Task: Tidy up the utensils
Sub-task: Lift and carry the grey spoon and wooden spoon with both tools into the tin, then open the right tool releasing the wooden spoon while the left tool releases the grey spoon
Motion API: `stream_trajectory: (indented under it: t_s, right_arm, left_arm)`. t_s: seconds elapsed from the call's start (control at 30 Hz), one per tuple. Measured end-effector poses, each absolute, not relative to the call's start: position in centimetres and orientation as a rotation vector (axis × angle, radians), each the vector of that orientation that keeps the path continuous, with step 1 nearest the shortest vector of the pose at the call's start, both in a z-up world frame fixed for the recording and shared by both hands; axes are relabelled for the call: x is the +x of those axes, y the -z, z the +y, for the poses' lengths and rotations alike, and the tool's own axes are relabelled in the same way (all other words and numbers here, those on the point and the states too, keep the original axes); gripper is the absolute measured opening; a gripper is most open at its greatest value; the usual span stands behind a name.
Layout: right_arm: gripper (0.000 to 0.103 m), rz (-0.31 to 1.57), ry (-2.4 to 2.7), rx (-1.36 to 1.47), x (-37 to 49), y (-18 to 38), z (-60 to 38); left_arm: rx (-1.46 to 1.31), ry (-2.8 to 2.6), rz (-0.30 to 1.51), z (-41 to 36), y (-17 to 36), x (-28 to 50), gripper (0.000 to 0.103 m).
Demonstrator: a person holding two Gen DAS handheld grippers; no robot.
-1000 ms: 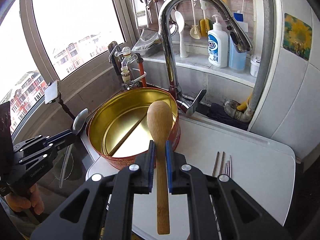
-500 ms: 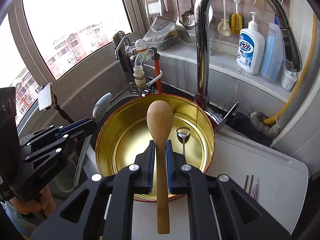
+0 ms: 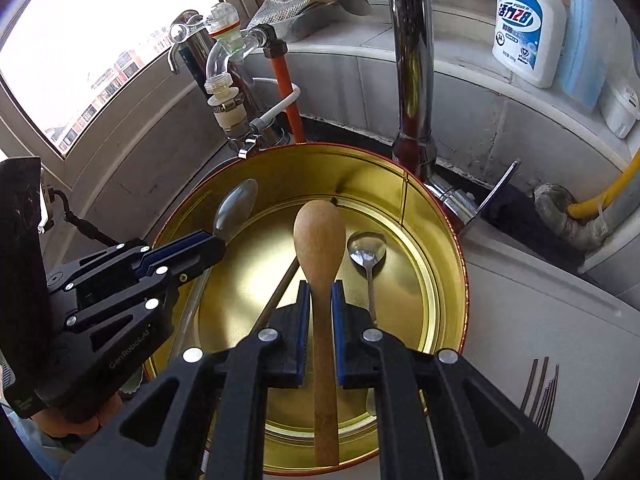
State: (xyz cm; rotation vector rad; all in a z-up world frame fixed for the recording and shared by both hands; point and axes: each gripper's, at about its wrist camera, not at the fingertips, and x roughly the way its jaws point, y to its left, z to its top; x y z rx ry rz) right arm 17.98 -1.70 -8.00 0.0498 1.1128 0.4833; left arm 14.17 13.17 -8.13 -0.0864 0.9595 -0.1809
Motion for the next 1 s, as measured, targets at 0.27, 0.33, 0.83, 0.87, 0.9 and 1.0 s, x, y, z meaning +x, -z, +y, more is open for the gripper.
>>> stream_trajectory:
  t_s: [0.27, 0.33, 0.83, 0.87, 0.9, 1.0]
  right_arm:
    - [0.011, 1.19, -0.477, 0.061, 19.5, 11.4, -1.8]
    - [0.011, 1.203, -0.478, 0.063, 19.6, 12.0, -1.8]
    - [0.011, 1.202, -0.504, 0.027, 19.5, 12.4, -0.6]
    - [0.011, 1.199, -0.505, 0.023, 19.5, 12.3, -0.4]
    - [0.011, 1.196, -0.504, 0.019, 19.4, 12.2, -0.4]
    - [0.021, 1.16, -0.48, -0.002, 18.9, 11.6, -0.4]
  left_arm:
    - [-0.075, 0.176, 1.027, 12.7, 10.7, 15.3, 0.011]
    - [-0.073, 0.175, 1.037, 12.5, 11.1, 15.4, 0.011]
    - [-0.06, 0.167, 1.061, 12.7, 12.1, 14.9, 0.011]
    - [-0.058, 0.165, 1.061, 12.8, 12.0, 14.9, 0.011]
    - [-0.051, 0.16, 1.06, 12.8, 12.0, 14.8, 0.011]
    - [-0.003, 0.134, 1.04, 12.6, 11.5, 14.2, 0.012]
